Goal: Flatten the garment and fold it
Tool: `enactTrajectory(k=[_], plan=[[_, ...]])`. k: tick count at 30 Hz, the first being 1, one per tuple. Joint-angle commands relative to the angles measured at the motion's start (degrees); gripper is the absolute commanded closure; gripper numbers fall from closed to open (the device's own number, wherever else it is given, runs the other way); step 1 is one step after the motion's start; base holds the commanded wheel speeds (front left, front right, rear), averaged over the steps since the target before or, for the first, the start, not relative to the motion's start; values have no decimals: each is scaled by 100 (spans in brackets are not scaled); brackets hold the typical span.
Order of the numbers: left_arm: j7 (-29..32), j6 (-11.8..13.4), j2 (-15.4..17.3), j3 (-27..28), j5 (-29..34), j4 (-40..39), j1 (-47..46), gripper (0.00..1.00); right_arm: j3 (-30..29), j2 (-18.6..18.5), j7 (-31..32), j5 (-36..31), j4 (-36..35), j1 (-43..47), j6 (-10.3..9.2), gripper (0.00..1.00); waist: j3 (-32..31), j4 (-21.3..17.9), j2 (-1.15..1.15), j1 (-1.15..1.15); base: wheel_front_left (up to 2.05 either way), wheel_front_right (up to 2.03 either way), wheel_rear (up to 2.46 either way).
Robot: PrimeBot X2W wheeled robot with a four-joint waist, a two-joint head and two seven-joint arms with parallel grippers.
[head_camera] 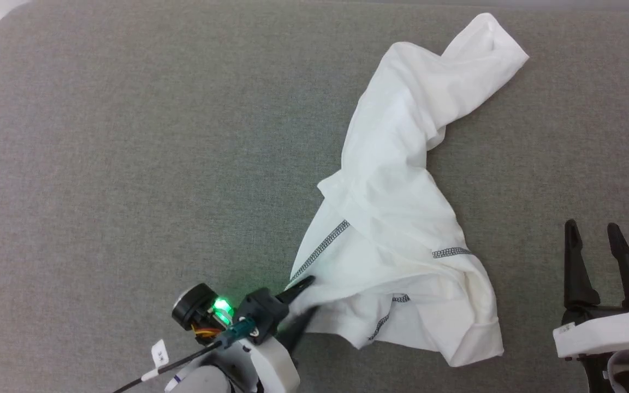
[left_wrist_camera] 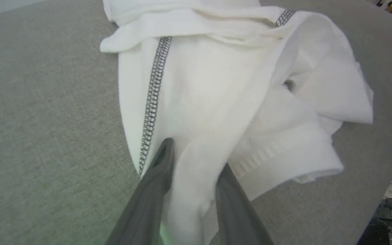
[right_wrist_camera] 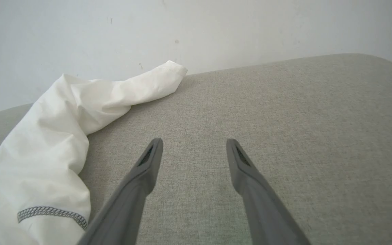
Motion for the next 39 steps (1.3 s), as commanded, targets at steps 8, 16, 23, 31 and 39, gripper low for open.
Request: enactTrajectory(k=[8, 16, 23, 31, 39], plan=[[-726, 390, -85, 818, -480, -643, -217, 100, -37, 11, -65, 117, 134, -116, -5, 0, -236, 100, 0, -1, 0, 0, 0], [-912, 760, -270, 1921, -1631, -2230, -76, 100, 11, 11, -73, 183, 250, -122, -5, 0, -384, 116, 0, -1, 0, 0, 0], [-1190, 1254, -683, 3331, -2968, -2197, 849, 100, 7, 12, -97, 249, 326, -105, -5, 0, -291, 68, 0, -1, 0, 0, 0], [-1195, 1465, -727, 3707, -3122, -628, 1390, 69, -62, 12, -32, 174, 347, -154, -5, 0, -197, 158, 0, -1, 0, 0, 0], [-1199, 1183, -473, 3113, -2480, -161, 1198, 0, -27, 12, 98, 123, 340, -129, -5, 0, -336, 285, 0, -1, 0, 0, 0]])
